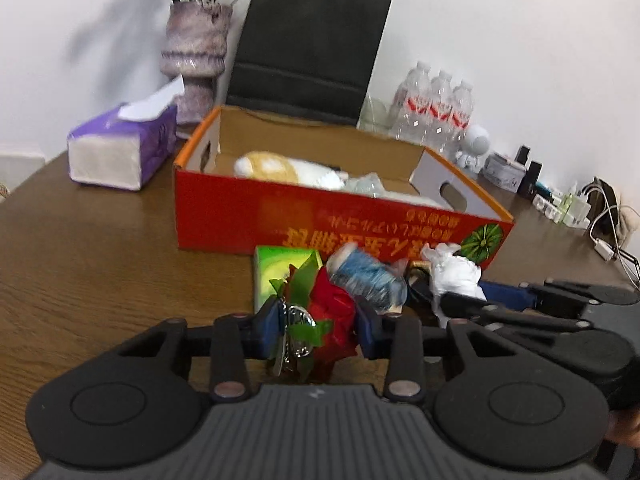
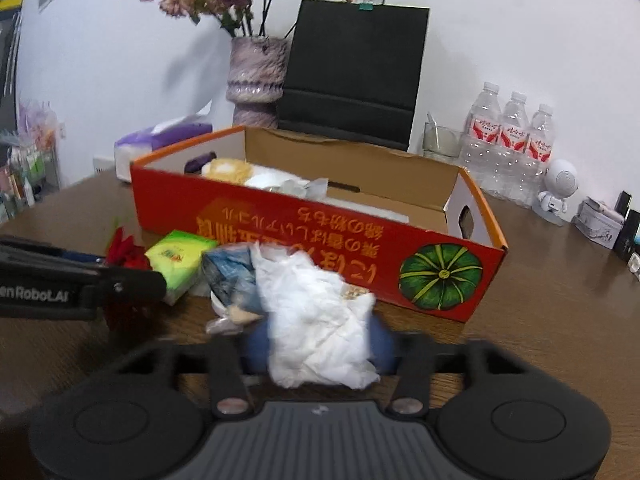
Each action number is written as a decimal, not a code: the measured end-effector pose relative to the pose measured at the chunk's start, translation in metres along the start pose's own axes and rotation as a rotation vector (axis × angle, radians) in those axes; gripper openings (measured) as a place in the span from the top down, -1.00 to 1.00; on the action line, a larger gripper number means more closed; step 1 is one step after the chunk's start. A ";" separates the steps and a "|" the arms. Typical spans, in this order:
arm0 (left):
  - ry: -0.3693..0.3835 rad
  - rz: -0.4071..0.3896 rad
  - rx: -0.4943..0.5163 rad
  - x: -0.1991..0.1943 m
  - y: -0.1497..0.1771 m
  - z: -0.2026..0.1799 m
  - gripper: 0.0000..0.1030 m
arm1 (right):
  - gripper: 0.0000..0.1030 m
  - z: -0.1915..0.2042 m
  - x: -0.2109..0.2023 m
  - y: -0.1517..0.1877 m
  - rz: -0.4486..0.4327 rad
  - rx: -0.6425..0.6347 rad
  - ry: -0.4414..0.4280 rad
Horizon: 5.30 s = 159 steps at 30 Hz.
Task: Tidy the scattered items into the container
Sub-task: 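Grasp the red rose with the left gripper while the right grasps the white tissue, then carry the rose and tissue into the box and open both grippers, then grasp the green tissue pack with the left gripper while the right grasps a small clear item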
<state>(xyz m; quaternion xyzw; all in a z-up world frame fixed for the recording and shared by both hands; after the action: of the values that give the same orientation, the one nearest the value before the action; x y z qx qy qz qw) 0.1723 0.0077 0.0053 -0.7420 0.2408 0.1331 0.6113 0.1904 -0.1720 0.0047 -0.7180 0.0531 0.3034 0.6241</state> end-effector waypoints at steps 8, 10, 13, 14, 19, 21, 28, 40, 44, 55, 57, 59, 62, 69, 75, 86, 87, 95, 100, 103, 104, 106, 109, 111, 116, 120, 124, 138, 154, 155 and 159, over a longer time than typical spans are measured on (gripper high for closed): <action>0.012 -0.042 -0.003 -0.013 -0.008 -0.001 0.25 | 0.62 -0.017 -0.034 -0.004 -0.106 0.068 -0.003; 0.016 -0.048 -0.002 -0.016 -0.008 -0.002 0.25 | 0.62 -0.020 -0.039 -0.006 -0.120 0.073 0.000; 0.020 -0.055 0.004 -0.019 -0.008 -0.004 0.25 | 0.62 -0.022 -0.043 -0.008 -0.128 0.081 0.003; 0.022 -0.056 0.006 -0.020 -0.008 -0.005 0.25 | 0.62 -0.021 -0.044 -0.008 -0.130 0.082 0.004; 0.029 -0.072 0.012 -0.020 -0.015 -0.007 0.25 | 0.62 -0.021 -0.045 -0.011 -0.135 0.101 0.006; 0.034 -0.086 0.014 -0.019 -0.022 -0.009 0.25 | 0.62 -0.022 -0.045 -0.016 -0.146 0.106 0.006; 0.054 -0.153 0.035 0.002 -0.070 -0.015 0.25 | 0.62 -0.028 -0.033 -0.058 -0.212 0.130 0.009; -0.012 -0.204 -0.027 0.072 -0.130 -0.010 0.25 | 0.62 -0.050 0.046 -0.133 -0.219 0.158 0.020; -0.041 -0.184 -0.035 0.097 -0.130 -0.003 0.25 | 0.61 -0.058 0.069 -0.125 -0.190 0.191 0.013; -0.079 -0.113 -0.012 0.121 -0.122 0.006 0.24 | 0.60 -0.068 0.094 -0.110 -0.088 0.200 0.026; -0.093 -0.107 -0.007 0.121 -0.122 0.005 -0.24 | 0.49 -0.068 0.095 -0.110 -0.076 0.193 0.028; -0.122 -0.119 -0.005 0.117 -0.124 0.004 -1.00 | -0.11 -0.067 0.095 -0.111 -0.051 0.171 0.034; -0.150 -0.139 0.012 0.111 -0.127 0.000 -1.00 | -1.00 -0.063 0.093 -0.114 -0.029 0.131 0.042; -0.162 -0.132 0.019 0.109 -0.128 -0.002 -1.00 | -1.00 -0.065 0.092 -0.118 -0.029 0.121 0.072; -0.159 -0.131 0.019 0.109 -0.128 -0.002 -1.00 | -1.00 -0.066 0.090 -0.116 -0.026 0.125 0.077; -0.150 -0.138 0.021 0.105 -0.128 -0.006 -1.00 | -1.00 -0.064 0.091 -0.117 -0.025 0.122 0.079; -0.150 -0.140 0.020 0.104 -0.128 -0.006 -1.00 | -1.00 -0.064 0.090 -0.117 -0.025 0.122 0.080; -0.110 -0.197 0.023 0.054 -0.123 -0.010 -1.00 | -1.00 -0.060 0.063 -0.116 -0.056 0.124 0.065; -0.124 -0.213 0.040 0.019 -0.113 -0.005 -1.00 | -1.00 -0.057 0.032 -0.100 -0.062 0.100 0.074; -0.139 -0.211 0.060 0.003 -0.106 -0.001 -1.00 | -1.00 -0.058 0.015 -0.087 -0.056 0.095 0.078; -0.143 -0.212 0.064 -0.001 -0.103 0.001 -1.00 | -1.00 -0.059 0.010 -0.083 -0.051 0.095 0.080; -0.151 -0.210 0.080 -0.008 -0.096 0.004 -1.00 | -1.00 -0.059 0.002 -0.075 -0.042 0.095 0.084; -0.163 -0.186 0.109 -0.012 -0.082 0.007 -1.00 | -1.00 -0.059 -0.006 -0.060 -0.022 0.092 0.088; -0.163 -0.160 0.115 -0.011 -0.073 0.010 -1.00 | -1.00 -0.058 -0.010 -0.051 -0.009 0.093 0.091; -0.161 -0.102 0.122 -0.007 -0.051 0.017 -1.00 | -1.00 -0.050 -0.012 -0.028 0.029 0.097 0.073; -0.157 -0.058 0.128 -0.002 -0.036 0.020 -1.00 | -1.00 -0.040 -0.006 -0.012 0.075 0.081 0.037; -0.143 -0.025 0.136 0.000 -0.023 0.019 -1.00 | -1.00 -0.023 -0.002 -0.001 0.096 0.062 -0.002; -0.132 0.050 0.110 0.009 0.000 0.022 -1.00 | -0.33 0.024 0.012 0.006 0.098 -0.025 -0.134; -0.140 0.064 0.179 0.045 0.003 -0.001 0.11 | 0.71 -0.002 -0.001 0.016 0.079 0.023 -0.126; -0.134 0.063 0.172 0.043 0.002 0.001 0.11 | 0.71 -0.002 -0.001 0.016 0.078 0.026 -0.126; -0.128 0.054 0.151 0.032 0.007 0.008 0.12 | 0.71 -0.002 0.000 0.016 0.075 0.029 -0.126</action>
<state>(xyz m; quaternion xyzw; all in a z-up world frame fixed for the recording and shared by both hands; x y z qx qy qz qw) 0.1968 0.0085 -0.0186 -0.6770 0.2305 0.1780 0.6759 0.1837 -0.1770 -0.0090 -0.6858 0.0449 0.3702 0.6249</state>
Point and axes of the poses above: each gripper's, at about its wrist camera, not at the fingertips, and x roughly the way its jaws point, z to its left, y to its underside, the point moved 2 cm from there along x, roughly the way its jaws point, and after that the axes turned 3 degrees about -z, right-handed, at the moved point
